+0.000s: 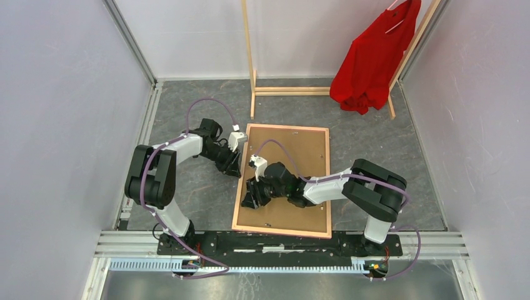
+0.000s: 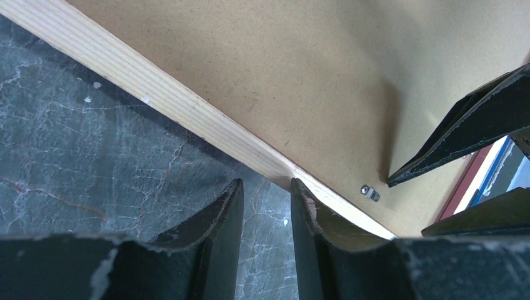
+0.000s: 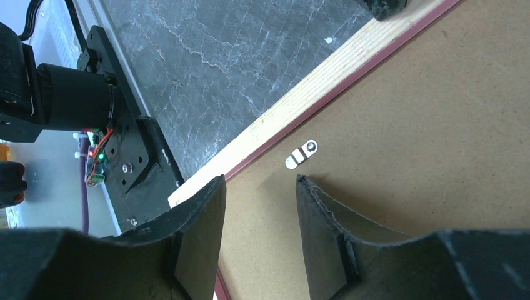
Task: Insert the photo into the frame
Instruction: Install the photo frame at the center of the board.
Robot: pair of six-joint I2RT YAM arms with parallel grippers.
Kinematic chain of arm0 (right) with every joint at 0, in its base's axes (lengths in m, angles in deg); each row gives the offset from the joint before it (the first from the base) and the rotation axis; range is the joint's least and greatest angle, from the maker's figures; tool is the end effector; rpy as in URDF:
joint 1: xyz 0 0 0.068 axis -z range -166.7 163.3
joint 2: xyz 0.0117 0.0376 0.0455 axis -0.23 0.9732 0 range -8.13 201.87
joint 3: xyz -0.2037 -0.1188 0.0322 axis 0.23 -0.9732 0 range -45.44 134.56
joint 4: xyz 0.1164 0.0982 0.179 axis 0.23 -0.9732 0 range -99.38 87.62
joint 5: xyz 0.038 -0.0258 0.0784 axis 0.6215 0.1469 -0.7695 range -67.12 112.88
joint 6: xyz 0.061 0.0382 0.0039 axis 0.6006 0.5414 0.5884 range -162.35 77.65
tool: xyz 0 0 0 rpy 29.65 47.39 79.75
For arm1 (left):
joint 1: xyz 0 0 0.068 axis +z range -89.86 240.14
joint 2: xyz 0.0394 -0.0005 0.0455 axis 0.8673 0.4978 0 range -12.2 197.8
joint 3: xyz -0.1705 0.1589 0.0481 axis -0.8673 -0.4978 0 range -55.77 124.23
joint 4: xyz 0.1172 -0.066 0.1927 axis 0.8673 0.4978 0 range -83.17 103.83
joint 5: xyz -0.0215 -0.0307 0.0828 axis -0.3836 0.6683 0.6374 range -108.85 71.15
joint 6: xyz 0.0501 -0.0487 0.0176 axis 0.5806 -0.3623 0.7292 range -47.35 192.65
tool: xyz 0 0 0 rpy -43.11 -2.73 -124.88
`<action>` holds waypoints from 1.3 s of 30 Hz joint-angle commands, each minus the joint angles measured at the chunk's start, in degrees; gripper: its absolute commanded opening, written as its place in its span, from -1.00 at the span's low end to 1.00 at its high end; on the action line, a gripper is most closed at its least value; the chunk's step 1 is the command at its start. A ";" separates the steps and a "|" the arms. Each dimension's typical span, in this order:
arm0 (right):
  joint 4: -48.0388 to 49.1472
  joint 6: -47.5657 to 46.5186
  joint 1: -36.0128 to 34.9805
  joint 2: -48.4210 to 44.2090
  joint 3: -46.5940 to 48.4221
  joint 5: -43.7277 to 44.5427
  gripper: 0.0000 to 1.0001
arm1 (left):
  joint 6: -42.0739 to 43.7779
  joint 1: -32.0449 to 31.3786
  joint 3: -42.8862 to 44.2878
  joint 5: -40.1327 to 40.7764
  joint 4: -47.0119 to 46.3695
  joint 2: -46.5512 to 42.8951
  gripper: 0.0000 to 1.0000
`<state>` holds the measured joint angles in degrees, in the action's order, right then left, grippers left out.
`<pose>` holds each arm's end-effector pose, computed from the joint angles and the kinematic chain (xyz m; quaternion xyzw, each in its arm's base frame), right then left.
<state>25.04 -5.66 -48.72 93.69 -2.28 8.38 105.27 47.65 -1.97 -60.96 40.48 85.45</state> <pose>0.1478 0.3101 0.1145 -0.2499 0.8298 0.4408 0.2336 0.2584 -0.0982 0.1172 0.3920 0.8417 -0.3339 0.1624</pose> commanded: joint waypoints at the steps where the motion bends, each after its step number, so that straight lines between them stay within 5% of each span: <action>1: 1.47 -0.63 -0.24 1.68 2.40 0.77 0.01 | -1.18 -0.60 0.65 2.01 -1.39 -0.94 -0.20; 34: 4.69 0.51 1.20 5.73 4.83 0.99 -0.26 | 0.40 -0.78 -0.89 3.96 -1.85 -2.54 -0.25; 39: 7.87 -0.01 1.91 5.16 5.18 -0.40 -0.45 | 0.59 -0.78 -1.13 4.31 -1.86 -2.77 -0.27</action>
<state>28.10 -4.92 -47.87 98.56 1.08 8.22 105.27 46.98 -2.38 -59.41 40.11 84.23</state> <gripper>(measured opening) 0.330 0.373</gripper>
